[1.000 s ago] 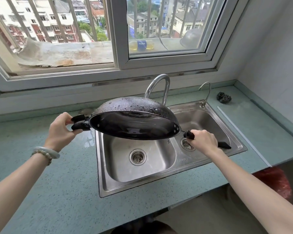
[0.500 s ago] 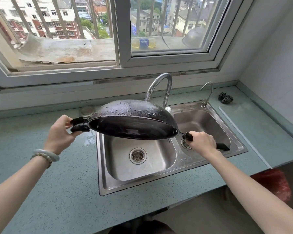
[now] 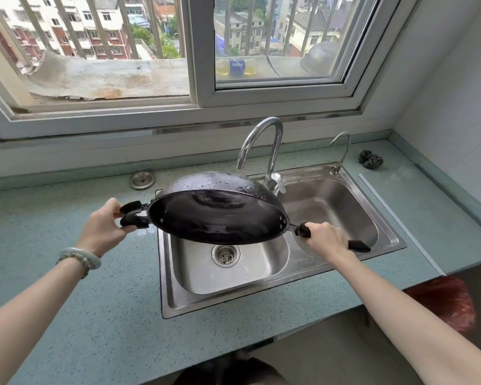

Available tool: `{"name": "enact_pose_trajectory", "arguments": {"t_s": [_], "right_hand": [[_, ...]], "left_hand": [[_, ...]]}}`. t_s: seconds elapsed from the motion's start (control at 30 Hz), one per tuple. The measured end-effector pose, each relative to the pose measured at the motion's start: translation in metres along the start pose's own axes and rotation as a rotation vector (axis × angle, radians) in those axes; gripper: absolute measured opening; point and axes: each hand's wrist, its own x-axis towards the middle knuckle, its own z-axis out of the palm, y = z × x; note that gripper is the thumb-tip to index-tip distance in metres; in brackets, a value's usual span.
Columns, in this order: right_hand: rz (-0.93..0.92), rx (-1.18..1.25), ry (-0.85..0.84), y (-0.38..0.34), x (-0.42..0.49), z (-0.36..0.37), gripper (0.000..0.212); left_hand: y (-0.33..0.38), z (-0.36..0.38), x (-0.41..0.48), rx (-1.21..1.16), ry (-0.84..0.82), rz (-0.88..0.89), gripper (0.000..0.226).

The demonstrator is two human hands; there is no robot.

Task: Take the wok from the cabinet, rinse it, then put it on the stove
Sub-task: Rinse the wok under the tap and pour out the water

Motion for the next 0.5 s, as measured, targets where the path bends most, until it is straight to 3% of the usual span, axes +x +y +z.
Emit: {"name": "enact_pose_trajectory", "arguments": {"t_s": [0.2, 0.5], "right_hand": [[0.002, 0.013, 0.063, 0.007, 0.001, 0.000, 0.029], [-0.040, -0.023, 0.013, 0.006, 0.008, -0.003, 0.025]], "left_hand": [[-0.002, -0.003, 0.001, -0.048, 0.060, 0.000, 0.039], [-0.009, 0.004, -0.006, 0.012, 0.022, -0.034, 0.041]]}}
